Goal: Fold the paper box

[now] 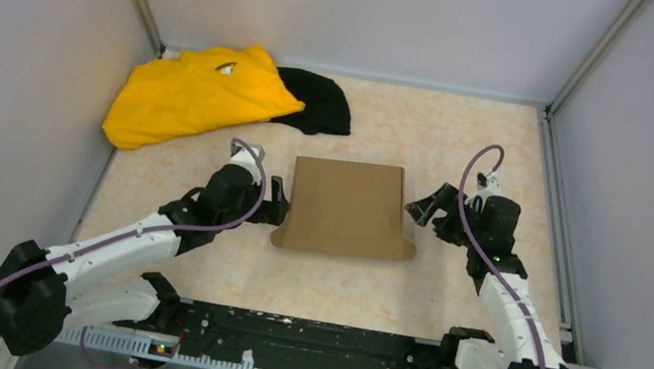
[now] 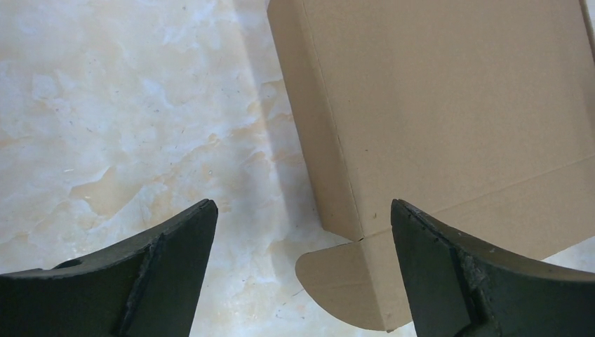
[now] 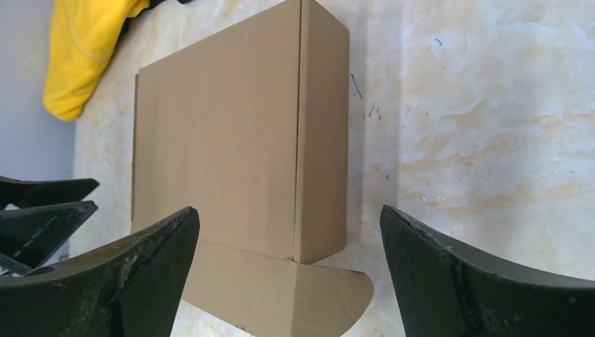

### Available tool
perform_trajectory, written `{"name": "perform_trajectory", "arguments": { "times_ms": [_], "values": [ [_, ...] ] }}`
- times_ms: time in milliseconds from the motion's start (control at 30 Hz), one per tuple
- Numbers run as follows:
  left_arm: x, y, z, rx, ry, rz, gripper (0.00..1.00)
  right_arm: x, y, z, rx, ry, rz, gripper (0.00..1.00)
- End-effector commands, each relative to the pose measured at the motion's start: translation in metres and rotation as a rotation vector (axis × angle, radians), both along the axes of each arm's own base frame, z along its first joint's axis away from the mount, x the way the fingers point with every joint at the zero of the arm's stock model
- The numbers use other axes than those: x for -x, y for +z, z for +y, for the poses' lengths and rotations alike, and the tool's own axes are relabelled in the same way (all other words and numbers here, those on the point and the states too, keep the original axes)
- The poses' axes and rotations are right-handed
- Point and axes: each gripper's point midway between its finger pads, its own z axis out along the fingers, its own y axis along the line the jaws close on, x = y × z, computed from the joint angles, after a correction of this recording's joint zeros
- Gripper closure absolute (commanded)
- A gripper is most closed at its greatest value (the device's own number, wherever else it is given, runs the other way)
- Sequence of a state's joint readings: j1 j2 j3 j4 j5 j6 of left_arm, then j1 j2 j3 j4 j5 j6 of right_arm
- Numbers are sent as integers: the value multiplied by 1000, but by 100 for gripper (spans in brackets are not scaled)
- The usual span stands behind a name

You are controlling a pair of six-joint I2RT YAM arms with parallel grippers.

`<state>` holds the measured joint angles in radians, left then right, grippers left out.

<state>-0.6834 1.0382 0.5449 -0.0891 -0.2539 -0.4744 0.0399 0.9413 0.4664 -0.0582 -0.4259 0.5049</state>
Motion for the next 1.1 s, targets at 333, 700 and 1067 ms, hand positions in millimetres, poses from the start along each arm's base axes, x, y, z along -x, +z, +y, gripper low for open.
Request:
{"name": "perform_trajectory", "arguments": {
  "times_ms": [333,700,1067],
  "values": [
    [5,13,-40,241,-213,-101,1,8,14,34,-223,189,-96,1],
    [11,-15,-47,258,-247,-64,1,12,6,36,-220,218,-85,1],
    [12,-19,-62,312,-300,-46,1,12,0,43,-272,253,-69,1]
  ]
}}
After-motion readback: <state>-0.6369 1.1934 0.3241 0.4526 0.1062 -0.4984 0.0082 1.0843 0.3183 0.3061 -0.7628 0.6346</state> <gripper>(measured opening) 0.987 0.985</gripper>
